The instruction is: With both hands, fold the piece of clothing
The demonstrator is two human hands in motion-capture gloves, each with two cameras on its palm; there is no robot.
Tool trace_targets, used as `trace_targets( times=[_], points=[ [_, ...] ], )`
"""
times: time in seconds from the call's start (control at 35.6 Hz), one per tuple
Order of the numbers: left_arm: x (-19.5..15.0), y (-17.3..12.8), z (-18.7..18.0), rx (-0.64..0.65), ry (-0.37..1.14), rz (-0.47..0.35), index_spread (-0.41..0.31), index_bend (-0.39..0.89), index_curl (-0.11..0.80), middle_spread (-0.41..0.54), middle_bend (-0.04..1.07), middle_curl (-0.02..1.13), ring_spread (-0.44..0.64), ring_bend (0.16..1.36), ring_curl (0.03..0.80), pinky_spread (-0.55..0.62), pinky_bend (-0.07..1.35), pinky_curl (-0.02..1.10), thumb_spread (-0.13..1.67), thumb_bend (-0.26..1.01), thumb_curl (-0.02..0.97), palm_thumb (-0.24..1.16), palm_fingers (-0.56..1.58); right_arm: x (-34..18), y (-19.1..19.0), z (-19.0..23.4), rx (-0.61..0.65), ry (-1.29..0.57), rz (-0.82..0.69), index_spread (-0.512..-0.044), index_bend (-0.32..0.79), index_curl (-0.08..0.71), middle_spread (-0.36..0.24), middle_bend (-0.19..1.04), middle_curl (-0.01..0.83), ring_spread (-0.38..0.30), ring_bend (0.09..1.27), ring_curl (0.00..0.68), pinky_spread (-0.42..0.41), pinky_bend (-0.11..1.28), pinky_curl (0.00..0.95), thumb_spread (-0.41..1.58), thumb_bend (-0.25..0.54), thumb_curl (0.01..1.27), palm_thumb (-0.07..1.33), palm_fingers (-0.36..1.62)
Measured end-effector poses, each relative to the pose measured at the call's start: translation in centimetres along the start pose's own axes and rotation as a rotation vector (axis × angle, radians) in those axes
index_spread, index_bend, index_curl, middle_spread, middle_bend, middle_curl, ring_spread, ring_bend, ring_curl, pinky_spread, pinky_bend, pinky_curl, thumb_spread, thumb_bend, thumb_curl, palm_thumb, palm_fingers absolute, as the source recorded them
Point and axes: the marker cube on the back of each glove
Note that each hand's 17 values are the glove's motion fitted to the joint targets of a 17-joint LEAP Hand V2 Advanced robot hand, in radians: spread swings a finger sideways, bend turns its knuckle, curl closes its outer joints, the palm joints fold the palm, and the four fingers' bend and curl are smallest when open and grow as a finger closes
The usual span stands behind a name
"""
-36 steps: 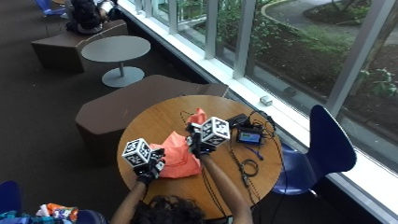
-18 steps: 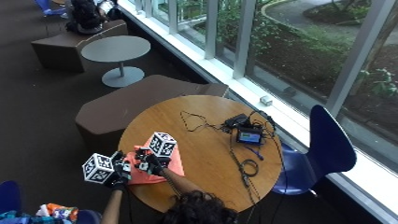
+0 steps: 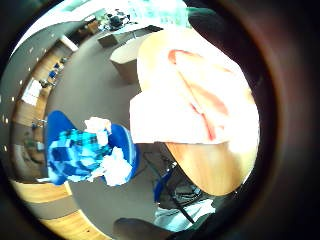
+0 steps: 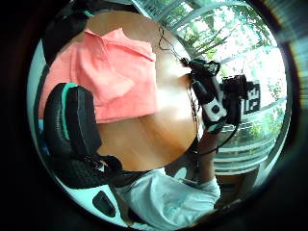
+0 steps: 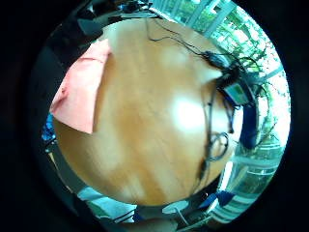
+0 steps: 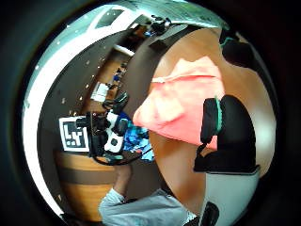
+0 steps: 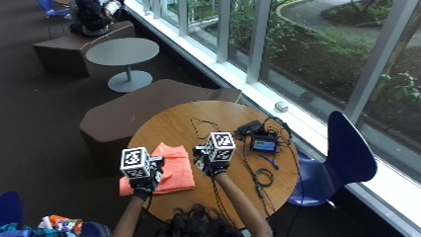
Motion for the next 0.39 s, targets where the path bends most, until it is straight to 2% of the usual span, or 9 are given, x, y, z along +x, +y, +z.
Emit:
trace_targets(
  times=[0.17,0.25,0.39],
  points=[
    [4.9,1.4,-1.7,-0.086,-0.246,0.053,-0.131,0.16,0.394,-0.073,0.23,0.42,0.11,0.51,0.315,0.43,0.17,0.28,1.53,0.17,0.288,0.35,0.48,3.0,3.2,-4.4,0.023,0.307,0.143,-0.299,0.20,0.360,-0.085,0.18,0.382,-0.035,0.21,0.316,0.119,0.29,0.319,1.35,-0.038,0.49,0.83,0.58],
    [5.9,1.5,-1.3,-0.124,-0.283,0.071,-0.132,0.16,0.393,-0.068,0.21,0.42,0.11,0.51,0.316,0.43,0.18,0.28,1.52,0.15,0.279,0.32,0.45,3.2,3.8,-5.2,0.043,0.371,0.159,-0.308,0.19,0.367,-0.081,0.17,0.376,-0.006,0.18,0.306,0.163,0.28,0.318,1.35,-0.031,0.48,0.79,0.55],
    [5.9,2.2,-1.5,-0.177,-0.287,0.071,-0.129,0.15,0.388,-0.061,0.19,0.41,0.12,0.51,0.314,0.43,0.19,0.27,1.51,0.13,0.271,0.29,0.45,2.5,4.0,-5.1,0.047,0.375,0.144,-0.319,0.19,0.374,-0.074,0.17,0.368,0.024,0.17,0.288,0.200,0.26,0.311,1.36,-0.019,0.47,0.76,0.53]
  ],
)
